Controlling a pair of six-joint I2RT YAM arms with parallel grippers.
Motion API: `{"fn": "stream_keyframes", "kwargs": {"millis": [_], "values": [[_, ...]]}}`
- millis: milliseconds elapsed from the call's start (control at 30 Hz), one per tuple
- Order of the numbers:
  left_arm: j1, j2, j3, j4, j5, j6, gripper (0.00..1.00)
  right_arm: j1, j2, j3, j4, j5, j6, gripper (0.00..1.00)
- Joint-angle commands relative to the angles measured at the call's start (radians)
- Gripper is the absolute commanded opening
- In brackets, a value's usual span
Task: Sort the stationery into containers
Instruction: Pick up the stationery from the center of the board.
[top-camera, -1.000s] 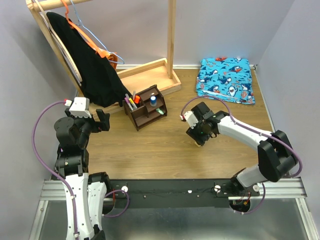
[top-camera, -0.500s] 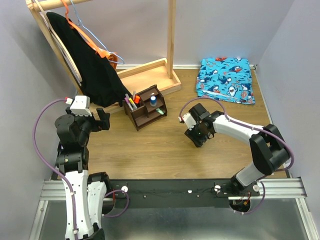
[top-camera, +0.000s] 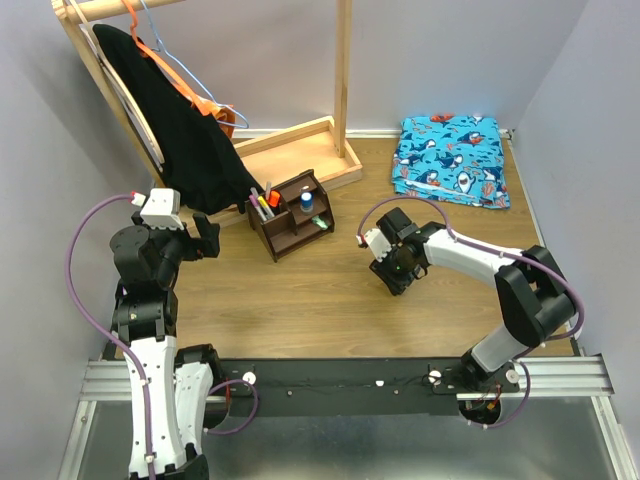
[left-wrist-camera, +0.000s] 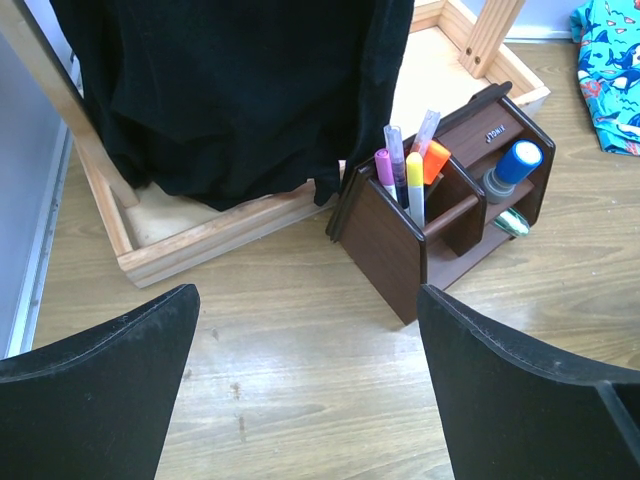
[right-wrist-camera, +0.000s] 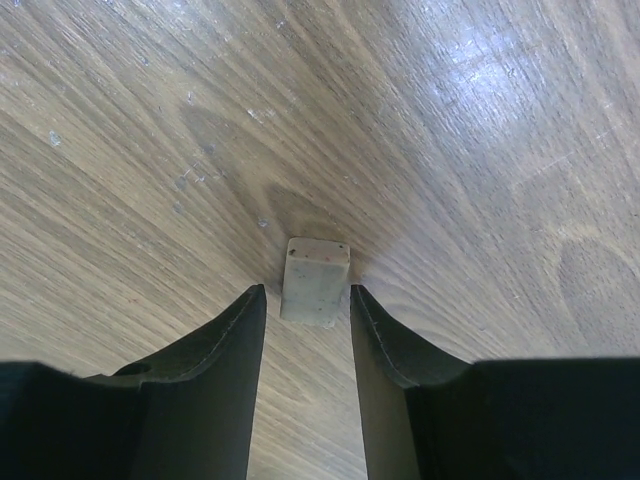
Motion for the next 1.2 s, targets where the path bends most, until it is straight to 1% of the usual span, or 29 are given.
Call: {"fn": "stream_keyframes", "kwargs": {"millis": [0, 400, 467, 533, 600, 633, 700, 733, 833, 1000, 1133, 1167], "values": [[0.006, 0.001, 0.004, 0.028, 0.005, 0.007, 0.99, -0.001, 0.019, -0.004, 0.003, -0.013, -0.001, 0.46], [0.005, -0.013, 0.004, 0.017, 0.002, 0.005, 0.99, -0.001, 0.02, -0.004, 0.003, -0.013, -0.001, 0.41], [0.005, -0.014, 0.004, 0.018, 0.002, 0.004, 0.99, 0.0, 0.02, -0.005, 0.003, -0.011, 0.001, 0.37], [0.005, -0.016, 0.005, 0.017, 0.002, 0.002, 0.99, -0.001, 0.019, -0.007, 0.003, -0.011, 0.001, 0.3], [0.005, -0.017, 0.007, 0.015, 0.001, 0.004, 0.99, 0.0, 0.016, -0.005, 0.004, -0.008, 0.001, 0.27], [0.006, -0.019, 0.007, 0.014, 0.002, 0.002, 0.99, 0.0, 0.014, -0.007, 0.006, -0.005, 0.002, 0.21], [0.005, -0.022, 0.007, 0.014, 0.002, 0.002, 0.99, -0.001, -0.01, -0.007, 0.012, 0.009, 0.007, 0.13], [0.005, -0.023, 0.007, 0.014, 0.001, 0.002, 0.99, 0.002, -0.023, -0.005, 0.012, 0.012, 0.01, 0.07], [0.006, -0.027, 0.005, 0.014, -0.001, 0.0, 0.99, 0.002, -0.081, 0.024, 0.001, -0.006, 0.03, 0.01], [0.006, -0.028, 0.001, 0.029, 0.004, -0.007, 0.98, 0.014, -0.089, 0.14, -0.023, -0.06, 0.074, 0.01], [0.006, -0.02, 0.01, 0.041, 0.008, -0.016, 0.98, 0.034, -0.018, 0.284, 0.001, -0.094, 0.117, 0.01], [0.006, -0.019, 0.017, 0.041, 0.008, -0.016, 0.98, 0.043, 0.02, 0.31, 0.007, -0.097, 0.121, 0.01]]}}
